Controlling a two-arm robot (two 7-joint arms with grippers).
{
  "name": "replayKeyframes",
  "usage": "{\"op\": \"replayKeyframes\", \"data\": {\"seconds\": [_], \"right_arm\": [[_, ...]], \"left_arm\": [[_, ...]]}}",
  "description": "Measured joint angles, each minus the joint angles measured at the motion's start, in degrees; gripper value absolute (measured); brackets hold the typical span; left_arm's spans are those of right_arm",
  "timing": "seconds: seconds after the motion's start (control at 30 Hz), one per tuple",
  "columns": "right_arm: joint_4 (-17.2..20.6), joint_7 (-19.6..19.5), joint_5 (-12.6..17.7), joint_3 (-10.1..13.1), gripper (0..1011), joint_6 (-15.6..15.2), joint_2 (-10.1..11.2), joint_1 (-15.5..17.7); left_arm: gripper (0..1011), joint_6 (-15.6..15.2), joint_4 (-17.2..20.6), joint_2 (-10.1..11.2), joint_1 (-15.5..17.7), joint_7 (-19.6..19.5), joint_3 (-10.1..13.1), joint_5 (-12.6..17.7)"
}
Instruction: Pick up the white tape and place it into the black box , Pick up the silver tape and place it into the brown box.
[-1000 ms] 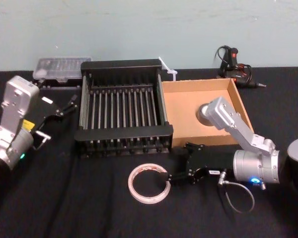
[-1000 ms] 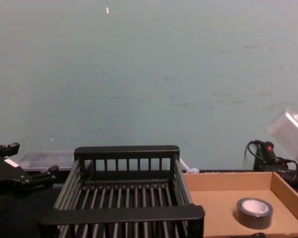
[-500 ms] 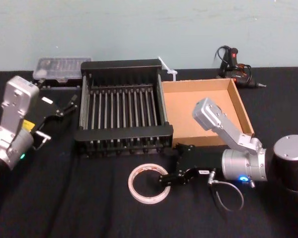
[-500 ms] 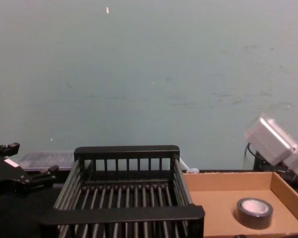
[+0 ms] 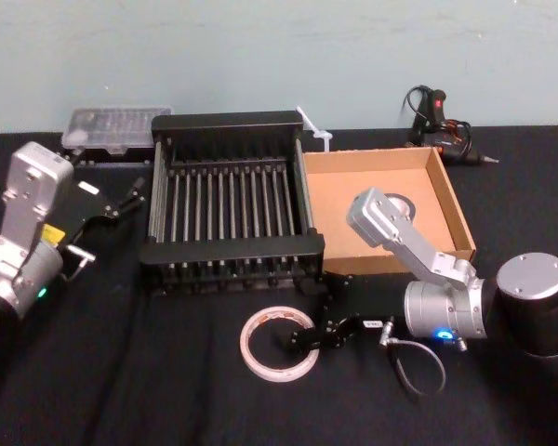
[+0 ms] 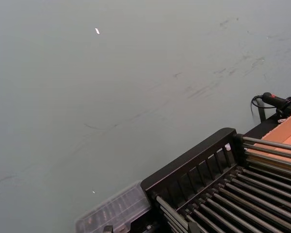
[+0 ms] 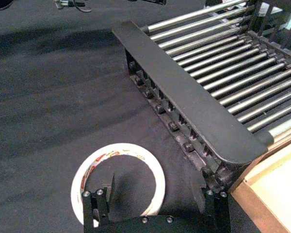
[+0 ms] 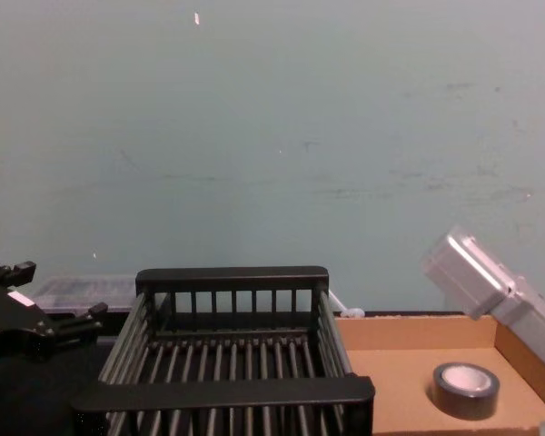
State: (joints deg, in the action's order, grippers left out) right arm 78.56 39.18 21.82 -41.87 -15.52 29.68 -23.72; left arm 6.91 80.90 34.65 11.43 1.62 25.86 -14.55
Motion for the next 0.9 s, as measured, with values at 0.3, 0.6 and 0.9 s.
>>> {"op": "replayKeyframes", "data": {"seconds": [0.3, 0.6, 0.9], "right_arm": [[-1.04, 0.07, -0.71, -0.18, 1002, 0.2, -0.52, -0.18], [-1.14, -0.29, -2.25, -0.44, 1002, 0.75, -0.61, -0.11], [-1.08, -0.43, -3.14, -0.3, 1002, 0.87, -0.86, 0.14]], "left_arm": [[1001, 0.0, 0.0, 0.0, 0.0, 0.0, 0.0, 0.0], [1001, 0.0, 0.0, 0.0, 0.01, 0.0, 0.0, 0.0], [1001, 0.0, 0.0, 0.0, 0.01, 0.0, 0.0, 0.0]]}}
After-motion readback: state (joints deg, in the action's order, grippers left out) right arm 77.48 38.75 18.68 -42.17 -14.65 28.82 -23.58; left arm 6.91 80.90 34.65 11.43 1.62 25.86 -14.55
